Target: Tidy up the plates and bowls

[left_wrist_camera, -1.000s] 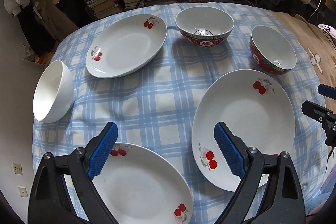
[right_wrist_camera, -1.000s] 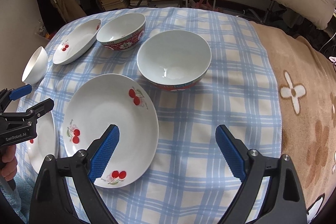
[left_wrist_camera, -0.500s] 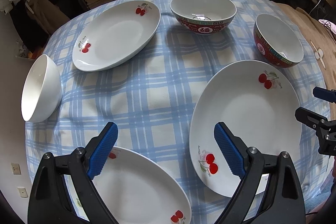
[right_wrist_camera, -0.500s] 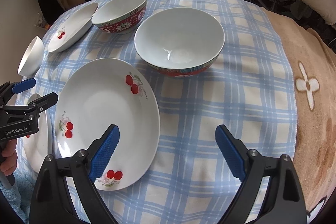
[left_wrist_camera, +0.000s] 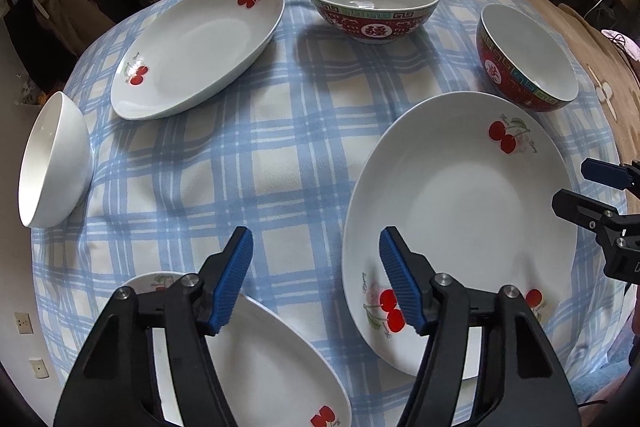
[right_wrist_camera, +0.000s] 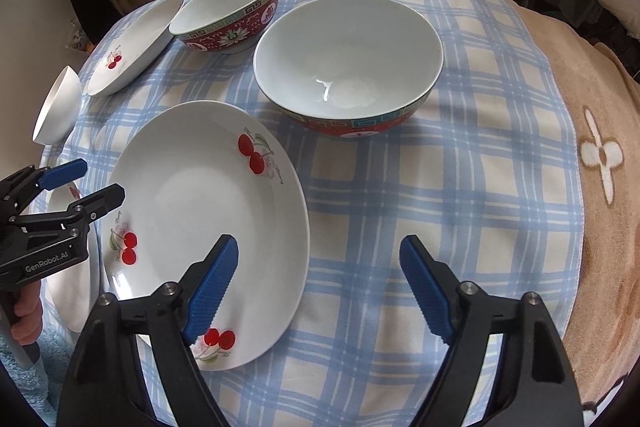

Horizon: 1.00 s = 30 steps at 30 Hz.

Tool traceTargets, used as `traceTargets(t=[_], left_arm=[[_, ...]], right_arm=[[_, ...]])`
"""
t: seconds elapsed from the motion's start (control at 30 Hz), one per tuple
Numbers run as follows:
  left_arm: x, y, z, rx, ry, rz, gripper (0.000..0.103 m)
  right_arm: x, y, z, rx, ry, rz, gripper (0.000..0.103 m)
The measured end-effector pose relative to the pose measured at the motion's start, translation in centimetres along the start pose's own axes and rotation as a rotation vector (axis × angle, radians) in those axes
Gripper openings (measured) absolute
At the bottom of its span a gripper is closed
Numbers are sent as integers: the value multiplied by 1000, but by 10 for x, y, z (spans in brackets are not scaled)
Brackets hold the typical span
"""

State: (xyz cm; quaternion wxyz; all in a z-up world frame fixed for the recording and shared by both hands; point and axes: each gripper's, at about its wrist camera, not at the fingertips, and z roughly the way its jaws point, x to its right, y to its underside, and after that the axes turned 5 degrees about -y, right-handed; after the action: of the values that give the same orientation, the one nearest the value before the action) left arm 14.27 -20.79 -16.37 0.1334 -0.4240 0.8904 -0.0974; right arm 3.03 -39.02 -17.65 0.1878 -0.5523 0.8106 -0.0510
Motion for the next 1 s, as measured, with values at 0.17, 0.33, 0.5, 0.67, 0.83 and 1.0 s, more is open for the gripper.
traceTargets(t=[0.17,0.33,0.5,0.67,0.83,1.0], left_arm=[[-7,0,9,-30,54,-58,43],[-11,1,15,-70,176,-105,15],[-3,5,15,-54,159,-82,14],[4,3,13,-53,143,-74,14],[5,8,6,-50,143,-72,14],[-2,10,-4,-37,154,-83,14]], right_arm=[[4,0,2,-22,-38,32,53],[8,3,5,-57,-95,56,13],[0,3,6,-56,-78,39,8],[-1,3,5,-38,-73,40,8],[1,3,1,-24,-76,60,8],[0,5,-9,-6,-73,52,8]])
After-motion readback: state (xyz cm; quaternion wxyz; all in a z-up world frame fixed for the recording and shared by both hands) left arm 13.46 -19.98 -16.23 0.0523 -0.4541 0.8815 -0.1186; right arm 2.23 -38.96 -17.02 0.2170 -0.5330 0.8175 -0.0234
